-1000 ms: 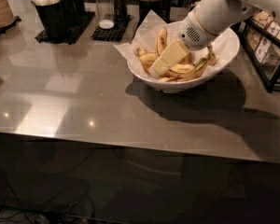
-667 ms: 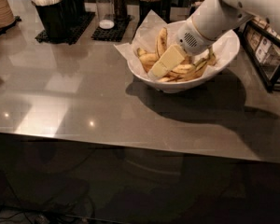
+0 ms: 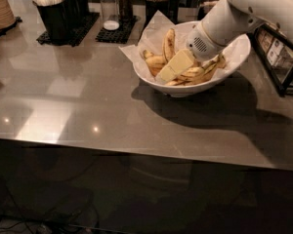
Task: Pick banana from white bowl
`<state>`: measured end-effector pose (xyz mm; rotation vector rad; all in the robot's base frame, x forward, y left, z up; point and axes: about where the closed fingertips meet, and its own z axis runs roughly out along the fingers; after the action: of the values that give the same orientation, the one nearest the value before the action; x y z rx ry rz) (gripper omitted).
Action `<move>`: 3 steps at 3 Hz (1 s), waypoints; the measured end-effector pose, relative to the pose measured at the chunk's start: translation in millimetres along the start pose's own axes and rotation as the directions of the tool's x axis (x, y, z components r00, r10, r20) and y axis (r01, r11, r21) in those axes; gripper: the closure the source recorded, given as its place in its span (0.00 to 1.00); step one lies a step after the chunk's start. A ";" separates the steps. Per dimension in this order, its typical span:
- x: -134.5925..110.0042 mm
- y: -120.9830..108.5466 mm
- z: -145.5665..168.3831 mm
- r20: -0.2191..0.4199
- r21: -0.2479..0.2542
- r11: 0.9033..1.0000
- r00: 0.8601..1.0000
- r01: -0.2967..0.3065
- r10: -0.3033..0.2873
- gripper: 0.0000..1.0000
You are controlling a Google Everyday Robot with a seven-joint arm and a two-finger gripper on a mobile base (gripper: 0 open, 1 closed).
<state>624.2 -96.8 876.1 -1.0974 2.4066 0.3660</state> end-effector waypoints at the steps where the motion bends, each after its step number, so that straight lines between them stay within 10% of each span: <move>1: 0.0 0.0 0.0 0.000 0.000 1.000 1.000 0.000 0.000 0.41; 3: 0.0 0.0 0.1 0.000 0.000 1.000 1.000 0.000 0.000 0.88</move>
Offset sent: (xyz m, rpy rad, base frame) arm 0.0000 0.0000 0.0000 0.0000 0.0000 0.0000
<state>624.2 -96.7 876.0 -1.0976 2.4066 0.3661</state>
